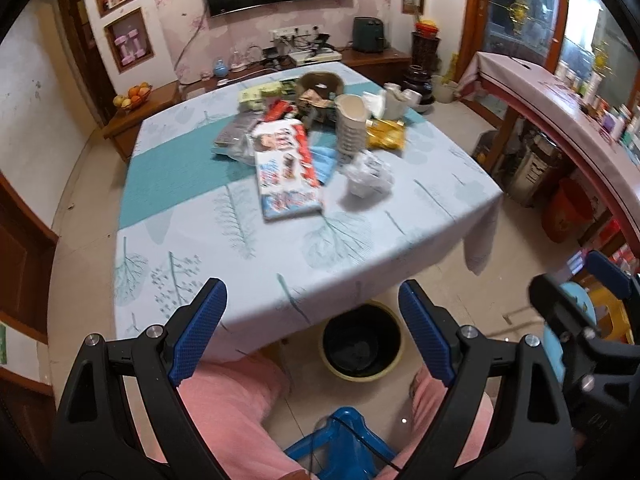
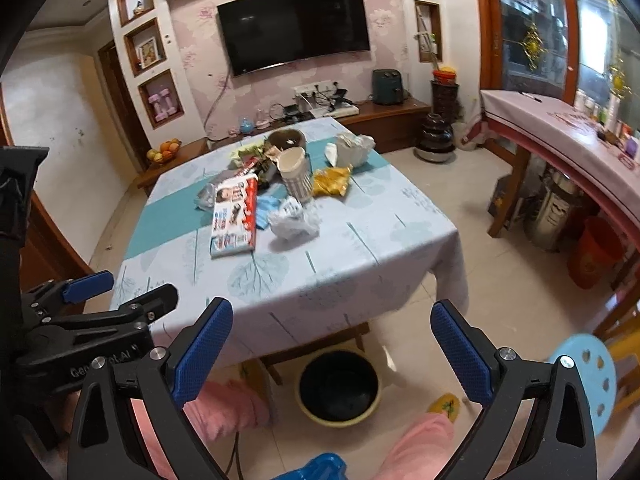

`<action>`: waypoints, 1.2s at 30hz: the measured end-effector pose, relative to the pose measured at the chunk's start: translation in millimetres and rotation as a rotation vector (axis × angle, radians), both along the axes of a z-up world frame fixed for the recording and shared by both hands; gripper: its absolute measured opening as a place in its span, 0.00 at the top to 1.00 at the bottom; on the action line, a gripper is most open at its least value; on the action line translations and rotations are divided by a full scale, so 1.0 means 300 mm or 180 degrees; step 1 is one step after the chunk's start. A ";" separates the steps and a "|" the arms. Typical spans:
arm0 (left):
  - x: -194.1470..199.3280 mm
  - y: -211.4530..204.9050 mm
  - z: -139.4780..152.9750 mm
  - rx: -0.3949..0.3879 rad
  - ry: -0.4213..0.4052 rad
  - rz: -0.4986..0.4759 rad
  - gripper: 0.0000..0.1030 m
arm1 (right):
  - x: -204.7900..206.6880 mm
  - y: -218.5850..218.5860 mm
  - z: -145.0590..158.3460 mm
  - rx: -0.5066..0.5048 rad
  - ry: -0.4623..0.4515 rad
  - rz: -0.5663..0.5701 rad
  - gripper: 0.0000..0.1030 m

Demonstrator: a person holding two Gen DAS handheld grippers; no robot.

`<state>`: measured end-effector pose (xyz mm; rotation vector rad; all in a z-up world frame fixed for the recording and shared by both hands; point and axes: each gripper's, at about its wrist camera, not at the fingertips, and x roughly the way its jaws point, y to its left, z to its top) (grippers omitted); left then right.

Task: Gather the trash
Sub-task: 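Grasp the white plastic bag with the right gripper while the left grasps the Kinder box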

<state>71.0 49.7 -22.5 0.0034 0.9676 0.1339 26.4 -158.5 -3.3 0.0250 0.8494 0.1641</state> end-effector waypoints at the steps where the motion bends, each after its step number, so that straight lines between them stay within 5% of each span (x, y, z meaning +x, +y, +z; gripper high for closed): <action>1: 0.019 0.020 0.003 -0.0001 -0.0001 0.0044 0.16 | 0.024 0.014 0.001 -0.0019 -0.0017 0.0020 0.04; 7: 0.162 0.173 0.005 -0.0027 -0.0088 0.0291 0.16 | 0.225 0.073 -0.006 -0.0136 -0.0027 0.0122 0.05; 13: 0.357 0.298 -0.064 -0.0332 0.0060 0.0333 0.16 | 0.433 0.138 -0.052 -0.0154 0.0082 0.0268 0.06; 18: 0.510 0.338 -0.164 -0.0534 0.0290 0.0318 0.16 | 0.633 0.234 -0.170 -0.0164 0.0261 0.0413 0.18; 29: 0.785 0.330 -0.419 -0.0812 0.0720 0.0358 0.16 | 0.932 0.349 -0.487 0.0016 0.0747 0.0450 0.19; 31: 0.822 0.325 -0.449 -0.0807 0.0760 0.0384 0.16 | 0.963 0.360 -0.531 0.0035 0.0788 0.0457 0.23; 36: 0.892 0.313 -0.498 -0.0660 0.0780 0.0470 0.16 | 1.009 0.358 -0.614 0.0174 0.0982 0.0516 0.55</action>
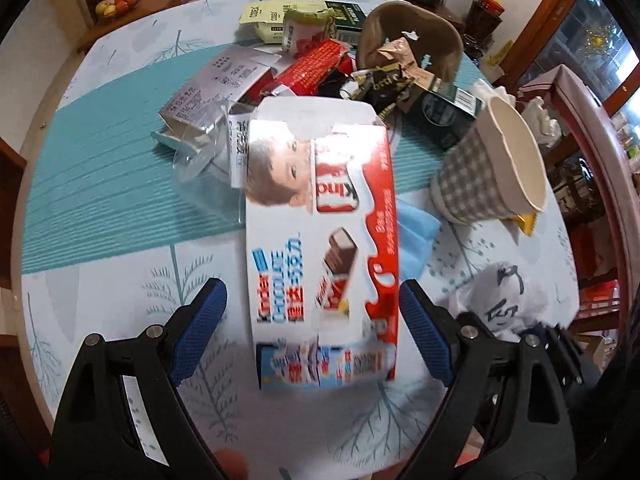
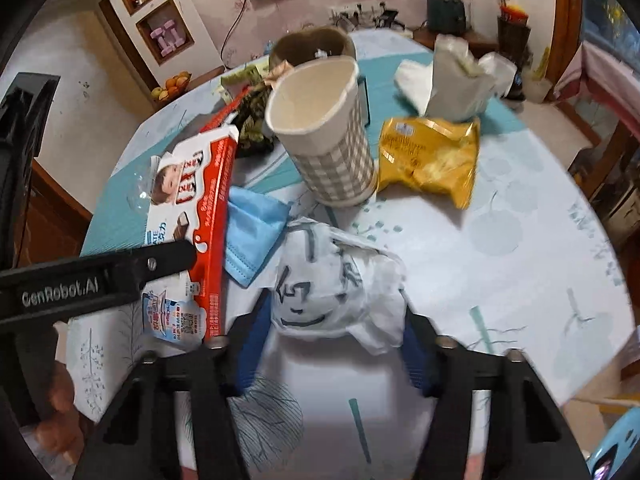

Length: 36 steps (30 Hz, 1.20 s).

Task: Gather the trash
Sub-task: 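Grasp the white plastic bag with the right gripper while the left grasps the Kinder box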

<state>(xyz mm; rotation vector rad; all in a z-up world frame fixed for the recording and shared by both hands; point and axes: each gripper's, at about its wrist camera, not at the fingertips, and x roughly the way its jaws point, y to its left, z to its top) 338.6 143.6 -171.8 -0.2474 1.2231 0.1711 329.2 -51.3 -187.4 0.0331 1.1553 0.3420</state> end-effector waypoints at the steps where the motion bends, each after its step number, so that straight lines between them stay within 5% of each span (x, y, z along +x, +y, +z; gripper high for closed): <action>1: 0.011 -0.004 -0.005 0.0060 0.0001 0.0007 0.16 | 0.001 -0.003 -0.006 0.0027 0.0019 0.0001 0.56; 11: 0.045 -0.004 -0.050 0.0118 0.0015 0.0048 0.14 | -0.029 0.000 -0.021 0.0108 -0.0055 0.0065 0.62; 22: 0.041 0.108 -0.115 -0.0529 -0.0031 -0.0006 0.06 | -0.065 -0.044 -0.017 0.0275 -0.0038 0.0010 0.62; 28: 0.042 0.093 -0.127 -0.0544 -0.0275 -0.0186 0.07 | -0.059 -0.043 -0.020 0.0298 -0.0056 -0.0005 0.62; 36: 0.020 0.060 -0.103 -0.0815 -0.0364 -0.0279 0.54 | -0.075 -0.042 -0.023 0.0439 -0.0060 -0.0105 0.64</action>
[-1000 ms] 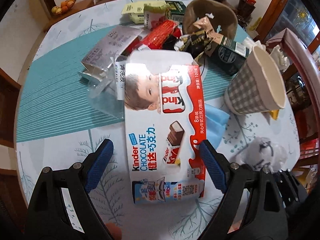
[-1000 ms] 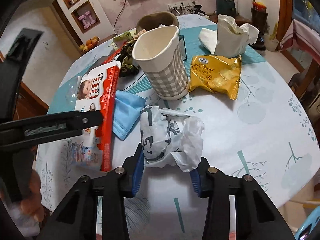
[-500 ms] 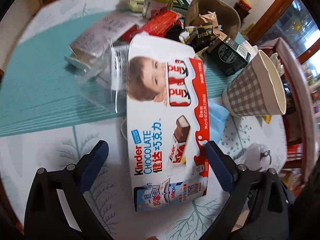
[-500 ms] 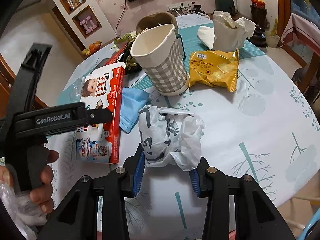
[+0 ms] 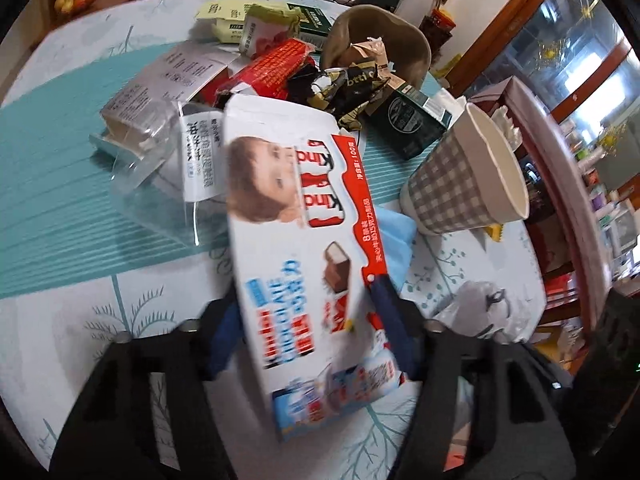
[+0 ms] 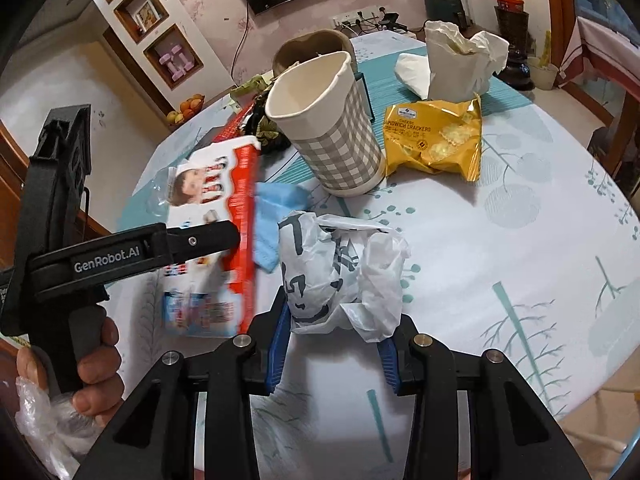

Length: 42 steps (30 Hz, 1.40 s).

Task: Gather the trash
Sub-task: 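Grasp the white plastic bag with the right gripper while the left grasps the Kinder box, then carry both items to the trash bin and open both grippers over it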

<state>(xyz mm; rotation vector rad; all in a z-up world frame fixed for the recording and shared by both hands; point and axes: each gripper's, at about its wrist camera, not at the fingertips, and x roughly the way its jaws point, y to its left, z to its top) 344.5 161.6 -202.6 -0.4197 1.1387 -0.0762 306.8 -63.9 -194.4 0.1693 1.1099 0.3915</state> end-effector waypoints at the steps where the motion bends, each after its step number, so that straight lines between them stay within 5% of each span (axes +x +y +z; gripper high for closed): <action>1: -0.017 0.019 0.007 -0.0075 0.0001 0.0045 0.58 | -0.005 0.003 0.001 0.0026 0.0010 -0.0004 0.65; 3: -0.037 0.061 0.026 -0.0268 -0.0027 0.0153 0.74 | -0.017 0.011 0.008 0.0041 -0.0009 0.0008 0.67; 11: -0.118 0.083 0.158 -0.0204 -0.0213 0.0215 0.92 | -0.088 0.043 0.088 0.0075 -0.0166 0.0059 0.71; 21: -0.291 0.065 0.374 0.0074 -0.0433 0.0180 0.92 | -0.226 -0.001 0.264 0.0147 -0.0356 0.0030 0.72; 28: -0.527 -0.083 0.513 0.0185 -0.0703 -0.0187 0.92 | -0.402 -0.113 0.384 0.0085 -0.0502 0.0046 0.72; 35: -0.743 -0.264 0.505 0.0184 -0.0823 -0.0605 0.92 | -0.639 -0.276 0.429 0.0099 -0.0471 -0.0104 0.72; 42: -0.891 -0.485 0.329 0.0401 -0.0599 -0.1244 0.92 | -0.806 -0.427 0.239 0.0024 0.0017 -0.0307 0.72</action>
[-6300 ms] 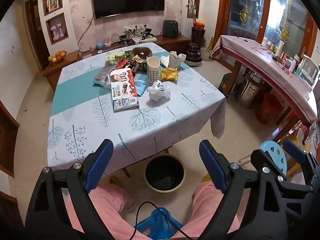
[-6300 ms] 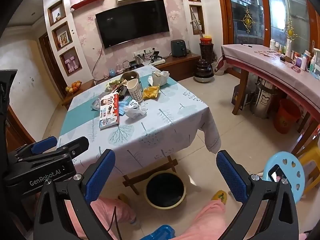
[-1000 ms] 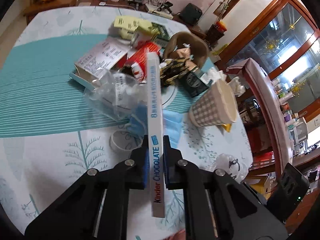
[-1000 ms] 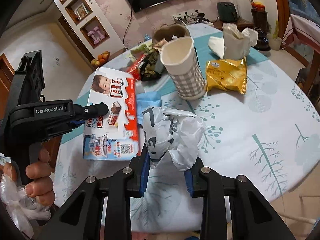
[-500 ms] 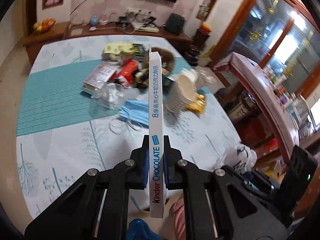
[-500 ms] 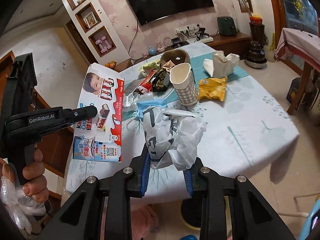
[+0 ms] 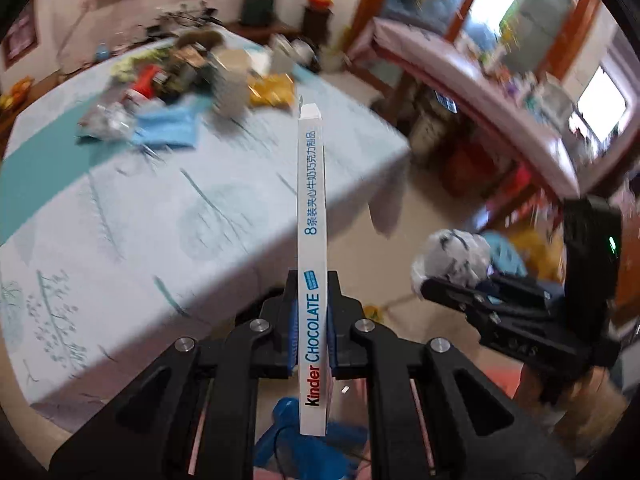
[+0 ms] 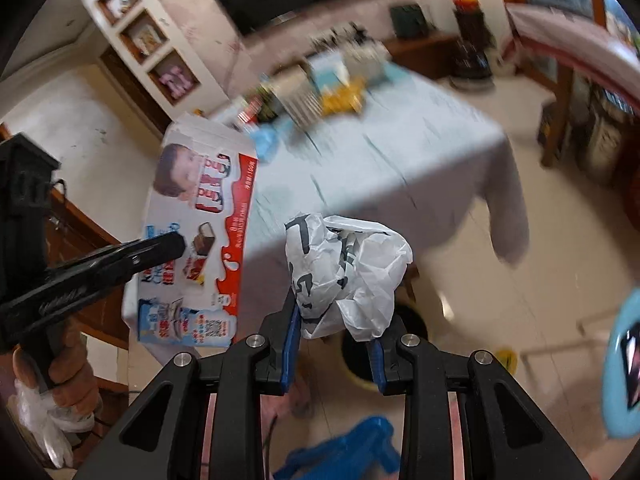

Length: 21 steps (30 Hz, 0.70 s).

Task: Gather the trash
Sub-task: 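Carry both items to the trash bin and open both grippers over it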

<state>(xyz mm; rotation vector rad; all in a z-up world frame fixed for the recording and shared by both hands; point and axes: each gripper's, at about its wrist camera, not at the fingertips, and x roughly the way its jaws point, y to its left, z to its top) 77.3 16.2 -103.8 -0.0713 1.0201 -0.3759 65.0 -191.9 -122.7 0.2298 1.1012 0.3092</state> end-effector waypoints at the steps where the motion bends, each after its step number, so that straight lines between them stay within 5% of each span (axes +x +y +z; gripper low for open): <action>1: -0.010 -0.022 -0.027 0.0039 0.0017 -0.0054 0.92 | -0.009 -0.011 -0.037 -0.0010 0.0075 -0.0028 0.72; 11: -0.041 -0.250 -0.448 0.0863 0.0104 -0.0781 0.92 | -0.055 -0.134 -0.539 -0.0076 0.0902 -0.0397 0.72; 21: 0.020 -0.314 -0.824 0.1422 0.0351 -0.1245 0.92 | 0.038 -0.130 -0.853 0.0063 0.1292 -0.0612 0.70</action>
